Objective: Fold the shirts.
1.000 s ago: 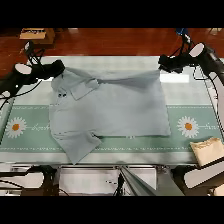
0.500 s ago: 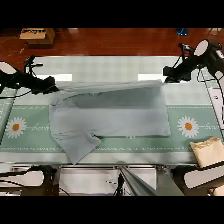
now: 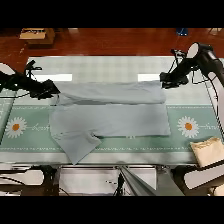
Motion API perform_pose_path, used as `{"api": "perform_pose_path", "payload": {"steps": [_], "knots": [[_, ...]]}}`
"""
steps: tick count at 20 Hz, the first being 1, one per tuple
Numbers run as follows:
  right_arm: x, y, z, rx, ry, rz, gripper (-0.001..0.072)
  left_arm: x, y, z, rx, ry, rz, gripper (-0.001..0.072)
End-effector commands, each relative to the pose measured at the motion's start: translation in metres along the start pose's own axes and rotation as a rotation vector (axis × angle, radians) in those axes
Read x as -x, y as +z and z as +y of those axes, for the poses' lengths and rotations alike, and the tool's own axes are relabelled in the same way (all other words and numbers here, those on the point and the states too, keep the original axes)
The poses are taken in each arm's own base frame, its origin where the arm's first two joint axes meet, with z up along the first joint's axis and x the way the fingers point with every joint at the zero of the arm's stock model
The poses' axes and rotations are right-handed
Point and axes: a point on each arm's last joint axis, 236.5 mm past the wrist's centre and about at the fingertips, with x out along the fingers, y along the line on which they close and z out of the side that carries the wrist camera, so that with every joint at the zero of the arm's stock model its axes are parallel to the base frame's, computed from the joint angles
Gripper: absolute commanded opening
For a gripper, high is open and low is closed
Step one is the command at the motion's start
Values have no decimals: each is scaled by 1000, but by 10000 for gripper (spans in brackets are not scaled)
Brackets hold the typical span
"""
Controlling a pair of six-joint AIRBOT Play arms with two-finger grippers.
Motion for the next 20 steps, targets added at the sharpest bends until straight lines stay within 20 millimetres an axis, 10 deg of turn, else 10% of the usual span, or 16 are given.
{"api": "perform_pose_path", "payload": {"steps": [1,4,8,13,20], "knots": [[36,-59,-61,98,-195,214,313,44,-35,12,6,-23,103,541],[59,-67,-62,-37,-51,73,314,73,-79,33,57,-18,50,541],[44,-88,-51,-175,173,-121,530,42,-159,35,224,-142,48,540],[17,-127,-34,-209,320,-139,528,8,-241,34,247,-125,255,540],[12,-130,-36,-204,303,-152,527,-12,-255,35,193,-55,301,541]]}}
